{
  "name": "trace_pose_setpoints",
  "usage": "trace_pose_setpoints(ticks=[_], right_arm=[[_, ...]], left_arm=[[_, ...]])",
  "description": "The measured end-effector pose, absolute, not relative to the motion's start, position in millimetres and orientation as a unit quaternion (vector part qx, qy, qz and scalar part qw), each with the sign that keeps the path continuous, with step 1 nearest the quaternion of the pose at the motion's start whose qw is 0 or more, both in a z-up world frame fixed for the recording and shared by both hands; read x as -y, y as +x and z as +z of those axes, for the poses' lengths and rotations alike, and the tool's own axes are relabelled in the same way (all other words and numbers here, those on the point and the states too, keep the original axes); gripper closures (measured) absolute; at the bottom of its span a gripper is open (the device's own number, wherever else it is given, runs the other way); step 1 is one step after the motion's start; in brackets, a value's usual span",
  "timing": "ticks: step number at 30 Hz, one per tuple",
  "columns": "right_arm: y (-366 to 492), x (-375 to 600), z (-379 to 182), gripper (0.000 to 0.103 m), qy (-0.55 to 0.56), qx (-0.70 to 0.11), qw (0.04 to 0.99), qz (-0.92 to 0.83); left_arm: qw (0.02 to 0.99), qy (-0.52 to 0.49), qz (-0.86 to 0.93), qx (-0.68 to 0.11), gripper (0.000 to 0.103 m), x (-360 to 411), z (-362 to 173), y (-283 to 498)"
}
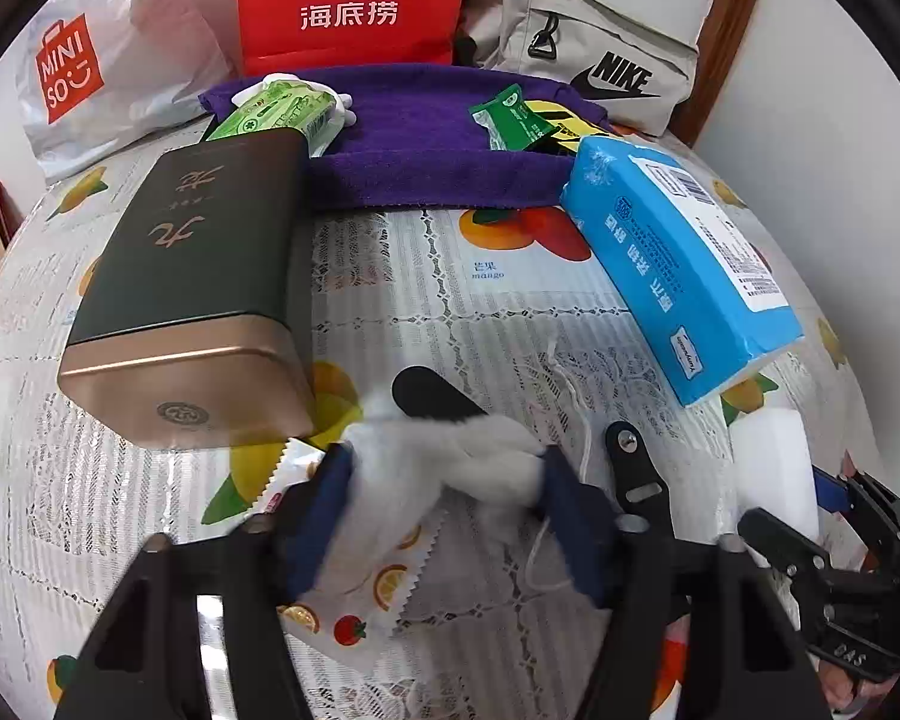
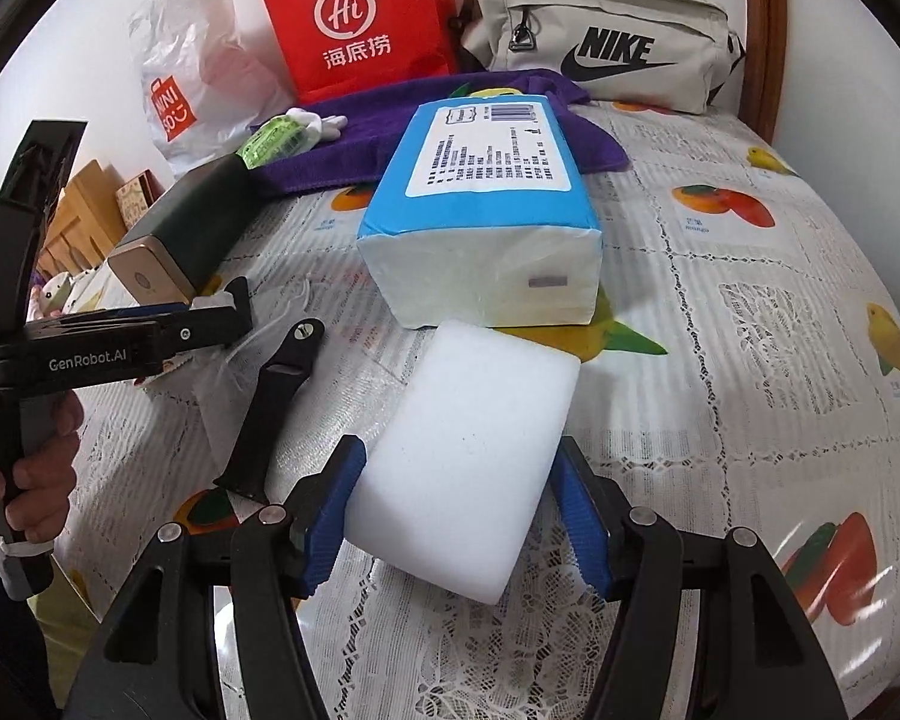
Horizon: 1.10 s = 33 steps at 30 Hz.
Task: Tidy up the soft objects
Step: 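Grasp the white cloth with the left tool while the right tool lifts the foam block, then carry the cloth in the left tool and the foam block in the right tool onto the towel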
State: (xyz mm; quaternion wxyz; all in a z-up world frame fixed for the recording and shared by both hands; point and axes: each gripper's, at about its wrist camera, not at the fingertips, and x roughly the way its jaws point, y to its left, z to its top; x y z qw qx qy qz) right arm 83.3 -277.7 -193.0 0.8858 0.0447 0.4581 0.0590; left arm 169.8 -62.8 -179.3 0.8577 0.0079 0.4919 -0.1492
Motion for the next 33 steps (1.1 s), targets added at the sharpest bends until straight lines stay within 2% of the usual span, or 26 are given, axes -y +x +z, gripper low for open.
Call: trace_pose_setpoints(ticks=[3,5,13,33], right_arm=[[83,277,-192,0.040,0.045,-0.457,0.886,0.056],[83,276,-192,0.040,0.045,-0.457,0.887,0.055],[78,277,-183,0.040,0.047,-0.459,0.886,0.050],[77,260,-118,0.040,0.020,-0.408,0.910,0.071]], left_arm=[[0.857,0.000,-0.154,-0.493,0.070,58,-177,168],[0.858,-0.007,-0.158,-0.489,0.073,53,-173,163],[0.870,-0.027,-0.142,-0.471,0.074,29,-155,146],[0.889,-0.058,-0.119,-0.437,0.074,-5,-105,136]])
